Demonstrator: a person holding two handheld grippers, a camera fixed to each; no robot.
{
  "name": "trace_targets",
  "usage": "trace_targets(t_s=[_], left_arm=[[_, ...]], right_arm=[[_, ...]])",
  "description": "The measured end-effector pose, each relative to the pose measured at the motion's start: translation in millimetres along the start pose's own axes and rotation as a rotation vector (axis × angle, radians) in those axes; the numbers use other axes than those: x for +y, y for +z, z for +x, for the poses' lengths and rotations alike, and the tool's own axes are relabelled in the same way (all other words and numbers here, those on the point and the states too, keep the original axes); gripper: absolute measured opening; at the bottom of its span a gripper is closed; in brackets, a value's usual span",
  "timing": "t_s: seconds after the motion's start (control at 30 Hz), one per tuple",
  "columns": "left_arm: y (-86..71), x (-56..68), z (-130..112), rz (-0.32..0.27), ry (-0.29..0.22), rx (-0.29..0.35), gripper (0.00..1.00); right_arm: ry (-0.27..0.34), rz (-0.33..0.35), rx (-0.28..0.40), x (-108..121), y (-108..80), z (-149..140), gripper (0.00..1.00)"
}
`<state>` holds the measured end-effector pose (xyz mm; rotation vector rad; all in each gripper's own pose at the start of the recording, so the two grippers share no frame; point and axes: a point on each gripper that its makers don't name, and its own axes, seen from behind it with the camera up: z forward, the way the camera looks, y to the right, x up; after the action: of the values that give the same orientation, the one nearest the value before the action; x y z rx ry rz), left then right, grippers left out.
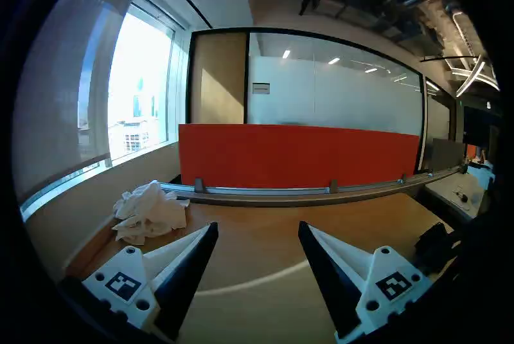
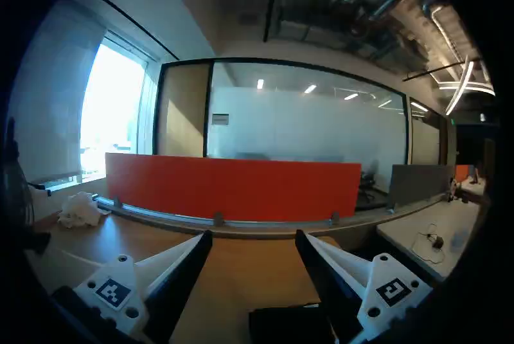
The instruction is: Fold towel
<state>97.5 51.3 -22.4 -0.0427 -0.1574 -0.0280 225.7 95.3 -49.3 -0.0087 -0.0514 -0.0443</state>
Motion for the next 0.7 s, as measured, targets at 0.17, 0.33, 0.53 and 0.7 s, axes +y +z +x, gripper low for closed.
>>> trace_targets(t_s=[0.17,0.33,0.53,0.7], left_arm=[[1.0,-5.5,3.4,-0.004,-0.001,0.009,0.93],[1.7,-14.9,8.5,0.007,0.000,0.023,0.93],[3.9,-22.5,11.9,0.014,-0.010,0.032,0.93],[6.8,-26.6,11.1,0.019,-0.006,0.039,0.93]], right_arm=[[0.000,0.016,0.010,-21.6,4.8,4.4,1.00],[0.011,0.024,0.019,-38.9,9.5,6.6,1.00],[0.027,0.037,0.018,-55.2,13.2,5.0,1.00],[0.029,0.035,0.008,-60.4,16.0,1.0,1.00]])
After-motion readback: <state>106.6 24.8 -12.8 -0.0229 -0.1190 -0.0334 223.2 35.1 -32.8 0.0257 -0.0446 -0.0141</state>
